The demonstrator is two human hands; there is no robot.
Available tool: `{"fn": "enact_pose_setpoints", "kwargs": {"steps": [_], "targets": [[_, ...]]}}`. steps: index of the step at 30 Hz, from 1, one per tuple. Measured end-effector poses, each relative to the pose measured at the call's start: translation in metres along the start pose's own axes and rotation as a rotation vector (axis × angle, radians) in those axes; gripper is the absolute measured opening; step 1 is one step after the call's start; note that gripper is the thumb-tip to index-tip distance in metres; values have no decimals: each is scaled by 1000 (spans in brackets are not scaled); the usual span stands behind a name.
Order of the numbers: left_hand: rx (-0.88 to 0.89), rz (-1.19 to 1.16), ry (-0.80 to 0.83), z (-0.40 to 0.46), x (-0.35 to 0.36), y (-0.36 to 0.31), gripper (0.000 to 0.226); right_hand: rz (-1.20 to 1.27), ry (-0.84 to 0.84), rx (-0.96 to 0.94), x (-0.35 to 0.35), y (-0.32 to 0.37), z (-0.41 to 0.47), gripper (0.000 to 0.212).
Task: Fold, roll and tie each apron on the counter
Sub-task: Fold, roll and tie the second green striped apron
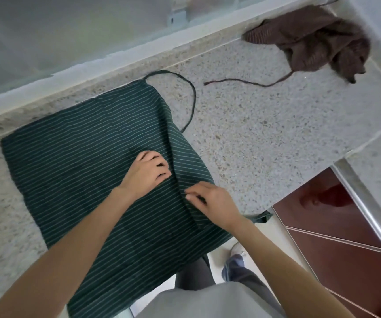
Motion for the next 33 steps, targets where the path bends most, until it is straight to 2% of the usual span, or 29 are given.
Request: {"fn": "enact_pose_setpoints", "kwargs": {"steps": [2,3,6,8,11,13,15,17,20,22,27,30,33], "targets": [[-114,-29,-65,-8,-8,2,29,-41,-179,114,-18,-25,8,24],[-167,-50,-111,-8,-12,2,27,-95,-229,189,-25,-39,13,26],[-237,-100,-167,12,-15,-9,28,-164,-161,413,-19,-75,25,37],[-245,-88,-157,30,-9,-17,33,-141,-176,389,-19,-65,29,26],[-280,-5,-114,50,-5,-13,41,-221,-250,143,-17,-22,31,19],[-307,50,-10,47,3,2,47,-281,-212,-30,0,2,31,18],[-346,62,92,29,14,23,52,-239,-144,-113,16,12,28,11],[-385,35,142,12,19,39,48,-122,-143,-31,14,3,32,11],[-376,19,73,3,11,43,23,-52,-194,183,4,-26,44,19],[-359,14,3,4,4,41,9,-72,-102,247,8,-40,56,28],[-317,-44,-181,10,-16,33,5,66,184,247,28,-32,66,39],[-282,-92,-152,25,-19,27,8,194,308,336,31,-30,65,37],[-220,-77,-15,39,-9,22,13,163,287,419,11,-41,73,26]]}}
Point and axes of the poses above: each hand's wrist, its own z-axis towards the middle knuckle, its own x-axis out of the palm, y = z × x, the point moved 10 cm from there along z, towards the middle knuckle, and after that the axes turned 10 degrees about -y, right-handed, at the moved point
